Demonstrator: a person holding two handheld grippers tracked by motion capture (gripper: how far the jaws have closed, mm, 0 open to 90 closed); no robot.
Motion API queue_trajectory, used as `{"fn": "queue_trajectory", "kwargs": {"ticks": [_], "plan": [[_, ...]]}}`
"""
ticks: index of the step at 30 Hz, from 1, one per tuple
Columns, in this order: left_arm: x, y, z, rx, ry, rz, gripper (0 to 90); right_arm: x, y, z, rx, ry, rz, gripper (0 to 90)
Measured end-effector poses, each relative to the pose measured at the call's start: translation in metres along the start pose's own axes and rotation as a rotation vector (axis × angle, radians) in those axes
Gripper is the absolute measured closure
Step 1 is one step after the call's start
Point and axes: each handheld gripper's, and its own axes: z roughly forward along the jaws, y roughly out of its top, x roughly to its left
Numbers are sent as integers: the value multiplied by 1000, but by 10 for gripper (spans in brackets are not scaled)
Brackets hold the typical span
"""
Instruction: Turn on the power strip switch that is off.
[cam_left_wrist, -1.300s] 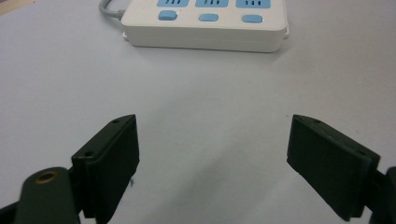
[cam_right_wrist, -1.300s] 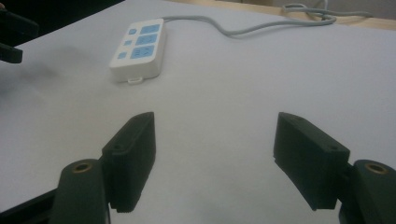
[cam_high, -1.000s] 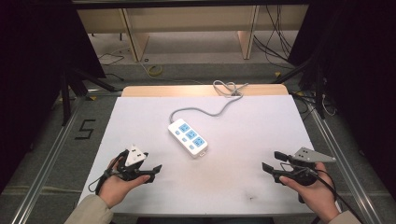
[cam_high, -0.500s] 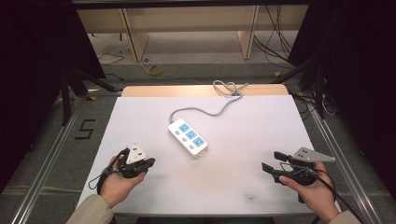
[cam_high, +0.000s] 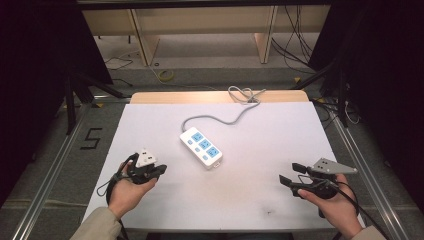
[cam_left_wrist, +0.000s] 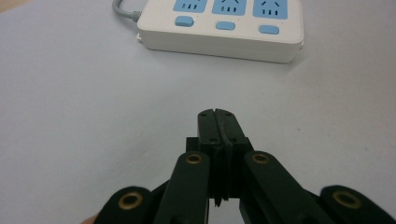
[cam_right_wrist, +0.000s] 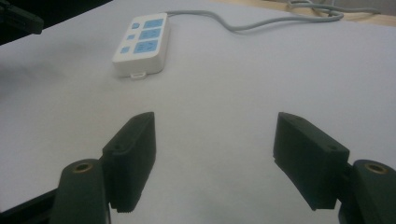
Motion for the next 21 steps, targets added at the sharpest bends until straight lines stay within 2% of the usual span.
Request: {"fn": "queue_trajectory", "kwargs": {"ticks": [21], "plan": [[6,18,8,3,-1,-10,898,2,0,2,6,11,-10,304]]}}
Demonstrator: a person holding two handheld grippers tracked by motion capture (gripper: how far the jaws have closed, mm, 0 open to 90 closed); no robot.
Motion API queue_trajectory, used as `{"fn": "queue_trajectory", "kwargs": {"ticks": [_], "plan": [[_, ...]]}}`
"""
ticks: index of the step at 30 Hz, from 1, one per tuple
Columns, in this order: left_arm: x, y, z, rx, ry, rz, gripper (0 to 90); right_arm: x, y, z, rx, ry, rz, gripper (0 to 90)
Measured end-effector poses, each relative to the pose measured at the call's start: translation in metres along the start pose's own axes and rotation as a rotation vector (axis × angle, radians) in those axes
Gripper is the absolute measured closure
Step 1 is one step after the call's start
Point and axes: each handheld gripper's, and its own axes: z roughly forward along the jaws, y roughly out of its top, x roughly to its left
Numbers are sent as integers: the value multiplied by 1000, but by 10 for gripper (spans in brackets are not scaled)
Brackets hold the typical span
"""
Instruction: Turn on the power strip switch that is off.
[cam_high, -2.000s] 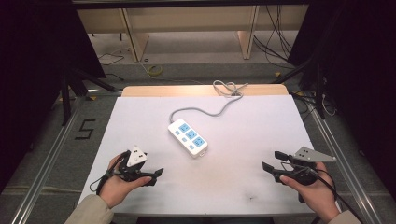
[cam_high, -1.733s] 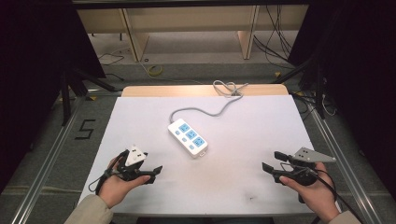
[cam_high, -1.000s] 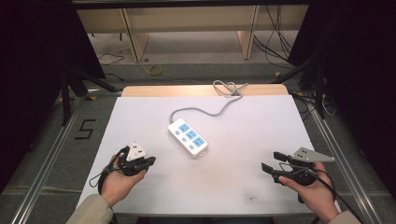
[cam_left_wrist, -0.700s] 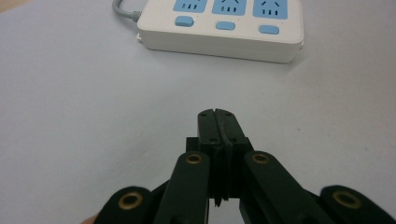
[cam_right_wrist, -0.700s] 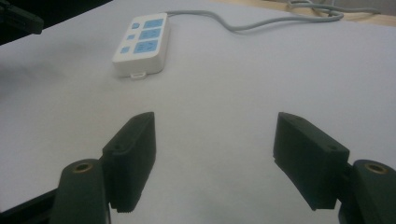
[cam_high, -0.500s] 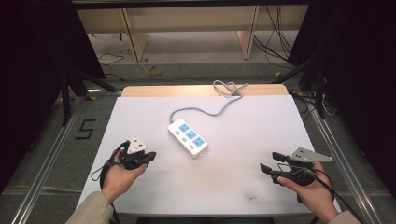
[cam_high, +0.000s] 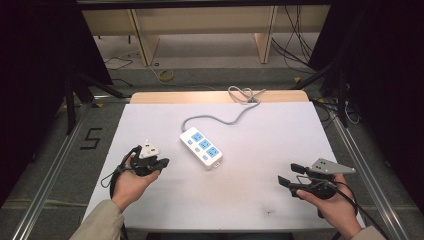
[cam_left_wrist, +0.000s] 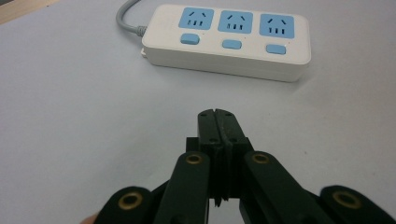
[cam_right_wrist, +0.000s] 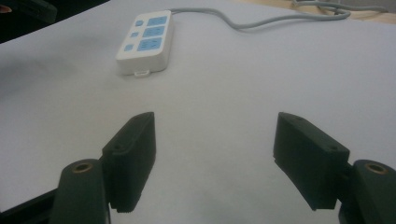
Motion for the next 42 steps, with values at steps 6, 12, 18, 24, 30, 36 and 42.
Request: {"fn": "queue_trajectory", "kwargs": {"ticks": [6,12,18,24,30,36,42], "plan": [[2,5,1,-8,8,4,898,0,0,0,2,2,-1,304],[2,11,3,-13,2,-10,898,1,0,0,3,2,1,304],[4,17,6,-10,1,-12,898,1,0,0,3,3,-1,304],[5,23,8,-19,-2,-18,898,1,0,1,4,4,-1,304],[6,29,10,-22,-3,-14,898,1,0,1,5,4,0,304],[7,35,12,-27,-2,-19,898,1,0,1,5,5,1,304],[8,39,15,-29,-7,-26,898,1,0,1,5,5,0,304]]}}
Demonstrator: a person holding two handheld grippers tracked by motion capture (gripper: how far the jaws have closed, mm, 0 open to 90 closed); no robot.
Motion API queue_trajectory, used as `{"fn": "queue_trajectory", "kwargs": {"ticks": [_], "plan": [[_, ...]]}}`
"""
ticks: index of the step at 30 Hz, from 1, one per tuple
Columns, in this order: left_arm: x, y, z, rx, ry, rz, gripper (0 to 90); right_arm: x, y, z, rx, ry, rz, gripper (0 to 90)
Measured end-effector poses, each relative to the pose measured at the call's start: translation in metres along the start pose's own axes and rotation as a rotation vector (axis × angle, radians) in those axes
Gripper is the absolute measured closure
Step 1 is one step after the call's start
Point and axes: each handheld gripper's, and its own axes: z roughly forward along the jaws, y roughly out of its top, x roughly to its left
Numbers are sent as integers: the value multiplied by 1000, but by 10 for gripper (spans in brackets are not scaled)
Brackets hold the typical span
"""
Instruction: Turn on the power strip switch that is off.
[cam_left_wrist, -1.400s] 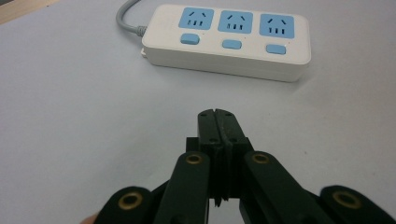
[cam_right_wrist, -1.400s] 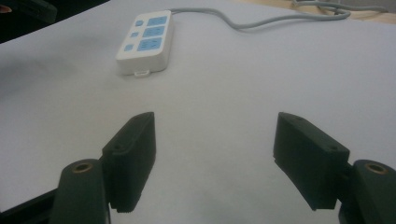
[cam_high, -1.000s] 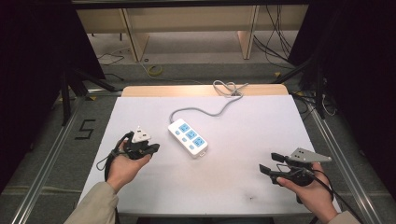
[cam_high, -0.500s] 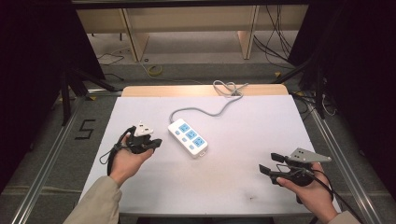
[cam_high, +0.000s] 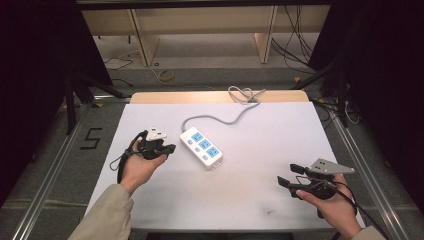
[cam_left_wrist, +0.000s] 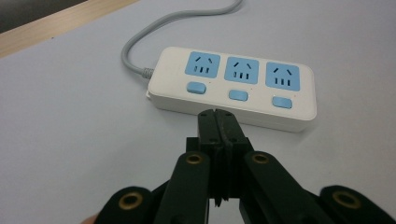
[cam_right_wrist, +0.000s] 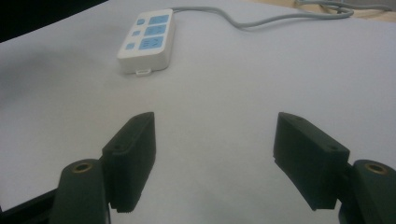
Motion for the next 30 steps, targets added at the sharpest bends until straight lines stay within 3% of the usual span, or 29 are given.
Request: {"fn": "queue_trajectory", "kwargs": {"ticks": [12,21,30], "plan": [[1,8,5,4,14,16,898,0,0,0,1,0,1,304],[0,13,11,14,30,62,899,0,0,0,4,0,-1,304],[-2,18,17,19,29,58,899,0,0,0,5,0,-5,304]]}}
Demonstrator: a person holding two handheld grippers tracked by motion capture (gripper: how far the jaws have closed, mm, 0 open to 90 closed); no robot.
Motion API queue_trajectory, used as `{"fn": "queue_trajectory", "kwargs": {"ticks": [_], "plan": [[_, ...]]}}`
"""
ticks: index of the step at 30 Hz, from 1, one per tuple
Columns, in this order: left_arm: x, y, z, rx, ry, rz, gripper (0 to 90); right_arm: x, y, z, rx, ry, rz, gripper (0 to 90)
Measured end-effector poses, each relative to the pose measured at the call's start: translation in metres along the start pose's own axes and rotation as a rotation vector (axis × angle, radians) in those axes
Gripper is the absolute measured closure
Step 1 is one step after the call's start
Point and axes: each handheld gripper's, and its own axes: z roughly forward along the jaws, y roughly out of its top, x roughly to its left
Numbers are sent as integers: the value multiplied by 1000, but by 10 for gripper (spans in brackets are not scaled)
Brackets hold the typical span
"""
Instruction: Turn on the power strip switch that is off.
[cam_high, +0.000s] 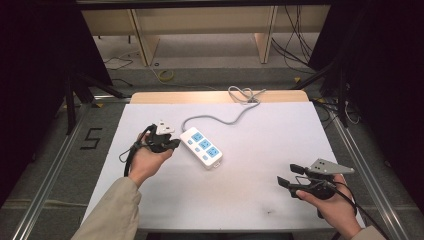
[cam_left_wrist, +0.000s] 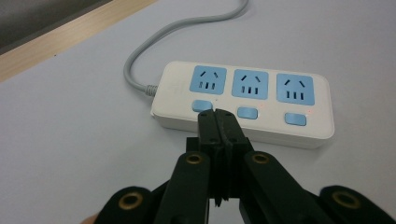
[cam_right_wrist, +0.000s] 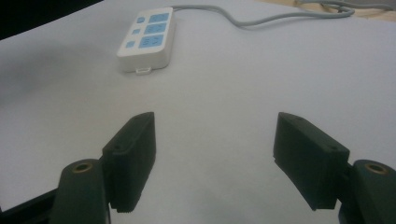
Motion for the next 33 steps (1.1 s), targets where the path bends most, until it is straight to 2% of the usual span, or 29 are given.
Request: {"fn": "queue_trajectory", "kwargs": {"ticks": [9,33], "plan": [[-2,7,6,20,-1,15,898,0,0,0,0,0,1,304],[-2,15,23,46,-3,14,899,1,0,0,1,-1,1,304]]}}
